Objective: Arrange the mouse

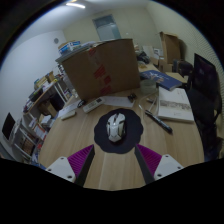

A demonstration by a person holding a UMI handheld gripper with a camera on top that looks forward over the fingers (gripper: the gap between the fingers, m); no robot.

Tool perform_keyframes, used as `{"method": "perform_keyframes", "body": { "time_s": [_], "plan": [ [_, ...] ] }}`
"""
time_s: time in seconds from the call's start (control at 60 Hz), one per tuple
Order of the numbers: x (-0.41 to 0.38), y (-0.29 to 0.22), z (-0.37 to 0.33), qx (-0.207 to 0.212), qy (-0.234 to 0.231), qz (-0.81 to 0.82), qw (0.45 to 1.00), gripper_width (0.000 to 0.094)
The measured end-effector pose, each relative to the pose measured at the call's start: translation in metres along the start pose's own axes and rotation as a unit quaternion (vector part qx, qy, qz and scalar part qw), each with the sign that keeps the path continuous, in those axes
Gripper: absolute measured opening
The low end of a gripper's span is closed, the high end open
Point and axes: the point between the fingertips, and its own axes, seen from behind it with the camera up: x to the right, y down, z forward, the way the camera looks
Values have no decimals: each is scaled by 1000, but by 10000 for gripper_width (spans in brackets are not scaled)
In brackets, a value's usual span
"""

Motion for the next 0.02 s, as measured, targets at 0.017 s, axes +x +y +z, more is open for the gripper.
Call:
{"method": "perform_keyframes", "body": {
  "time_s": [0.017],
  "plan": [
    [1, 2, -5, 1, 0, 2, 1000, 838]
  ]
}}
